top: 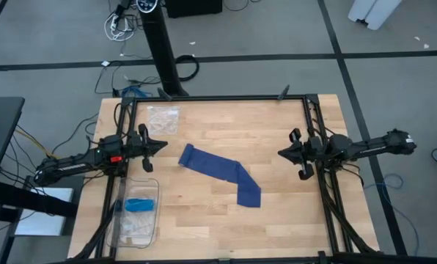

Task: Roll bandage
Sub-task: Roll the blue bandage

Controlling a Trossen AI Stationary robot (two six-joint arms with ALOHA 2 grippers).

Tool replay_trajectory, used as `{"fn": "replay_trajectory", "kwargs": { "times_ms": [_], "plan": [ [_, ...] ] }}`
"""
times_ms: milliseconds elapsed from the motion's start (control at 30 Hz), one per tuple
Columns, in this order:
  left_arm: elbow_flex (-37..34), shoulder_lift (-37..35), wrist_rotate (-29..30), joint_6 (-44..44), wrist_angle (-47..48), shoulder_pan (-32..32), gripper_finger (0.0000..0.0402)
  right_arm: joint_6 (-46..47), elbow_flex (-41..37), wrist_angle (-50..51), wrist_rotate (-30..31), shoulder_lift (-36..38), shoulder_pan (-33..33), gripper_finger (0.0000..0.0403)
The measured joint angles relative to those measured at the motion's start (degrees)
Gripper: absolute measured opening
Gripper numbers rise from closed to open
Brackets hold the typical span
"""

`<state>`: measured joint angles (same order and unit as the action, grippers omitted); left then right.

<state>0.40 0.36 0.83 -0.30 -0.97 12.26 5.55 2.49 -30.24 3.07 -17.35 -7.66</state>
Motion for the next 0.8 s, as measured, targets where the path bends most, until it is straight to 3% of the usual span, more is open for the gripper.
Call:
{"fn": "replay_trajectory", "kwargs": {
  "times_ms": [167,400,633,800],
  "plan": [
    [0.0,0.0,0.0,0.0,0.0,0.0,0.0011,1.9,3.2,1.3,-1.8,-7.4,-1.7,0.0007],
    [0.0,0.0,0.0,0.0,0.0,0.0,0.0011,4.2,9.4,5.9,-0.6,-20.3,-6.2,0.0059],
    [0.0,0.0,0.0,0.0,0.0,0.0,0.0011,9.0,16.6,13.8,7.8,-35.1,-14.4,0.0071],
    [0.0,0.0,0.0,0.0,0.0,0.0,0.0011,11.9,20.0,14.1,13.5,-45.4,-20.9,0.0076]
  ]
}}
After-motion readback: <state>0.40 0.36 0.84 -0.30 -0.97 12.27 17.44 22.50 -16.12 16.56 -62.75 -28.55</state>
